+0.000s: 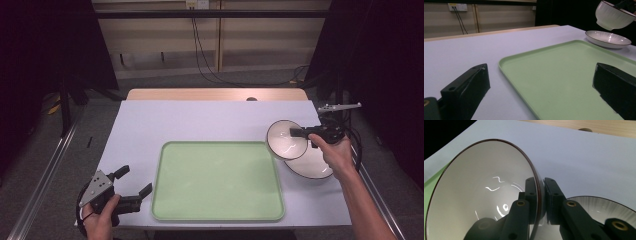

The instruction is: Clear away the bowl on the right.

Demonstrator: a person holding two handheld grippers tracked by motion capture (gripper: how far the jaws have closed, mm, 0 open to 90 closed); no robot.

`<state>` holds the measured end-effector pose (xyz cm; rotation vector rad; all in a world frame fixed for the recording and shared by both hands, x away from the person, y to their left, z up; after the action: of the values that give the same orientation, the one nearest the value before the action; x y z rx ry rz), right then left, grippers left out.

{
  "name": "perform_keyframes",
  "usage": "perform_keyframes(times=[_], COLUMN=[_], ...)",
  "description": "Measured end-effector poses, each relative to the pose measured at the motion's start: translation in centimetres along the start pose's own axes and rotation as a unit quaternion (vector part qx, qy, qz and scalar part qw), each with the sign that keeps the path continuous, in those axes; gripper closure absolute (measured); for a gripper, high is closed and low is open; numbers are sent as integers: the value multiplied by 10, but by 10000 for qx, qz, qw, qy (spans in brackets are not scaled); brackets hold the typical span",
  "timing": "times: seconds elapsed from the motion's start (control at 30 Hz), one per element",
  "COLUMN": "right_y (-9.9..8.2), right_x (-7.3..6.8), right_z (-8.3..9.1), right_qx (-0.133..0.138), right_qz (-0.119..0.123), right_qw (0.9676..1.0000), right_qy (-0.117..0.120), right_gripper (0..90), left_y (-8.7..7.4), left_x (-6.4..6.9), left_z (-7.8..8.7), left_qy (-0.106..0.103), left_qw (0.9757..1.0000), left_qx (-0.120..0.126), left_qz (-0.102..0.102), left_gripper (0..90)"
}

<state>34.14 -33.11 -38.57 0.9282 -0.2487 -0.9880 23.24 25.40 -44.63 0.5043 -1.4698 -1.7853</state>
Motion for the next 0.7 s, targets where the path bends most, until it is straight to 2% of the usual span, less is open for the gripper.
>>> perform_keyframes(times=[0.23, 0.4, 0.5, 0.7], right_y=[8, 14, 19, 27], right_x=[-8, -13, -16, -20], right_z=[-15, -21, -26, -37], right_qx=[-154, -160, -130, -209], right_qz=[107, 190, 152, 225], right_qw=[9998, 9996, 9996, 9993], right_qy=[68, 126, 204, 223], right_gripper=[822, 821, 822, 822], left_y=[0, 0, 0, 0], left_x=[1, 0, 0, 0], left_z=[0, 0, -1, 1], left_qy=[23, 19, -20, 21], left_qw=[10000, 10000, 10000, 10000], left_qx=[17, -3, 10, 6], left_qz=[2, -29, -3, -34], left_gripper=[10, 10, 10, 10])
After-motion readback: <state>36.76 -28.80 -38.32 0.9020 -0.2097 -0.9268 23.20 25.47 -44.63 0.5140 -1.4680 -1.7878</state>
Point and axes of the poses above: each handheld gripper's, and its own axes: z roughly backward along the jaws, y roughly out of its top, x roughly to its right, the point moved 1 cm from there along -z, roughly forward along the jaws, and after that the axes turned 4 degrees about z, right-handed, at the moved point
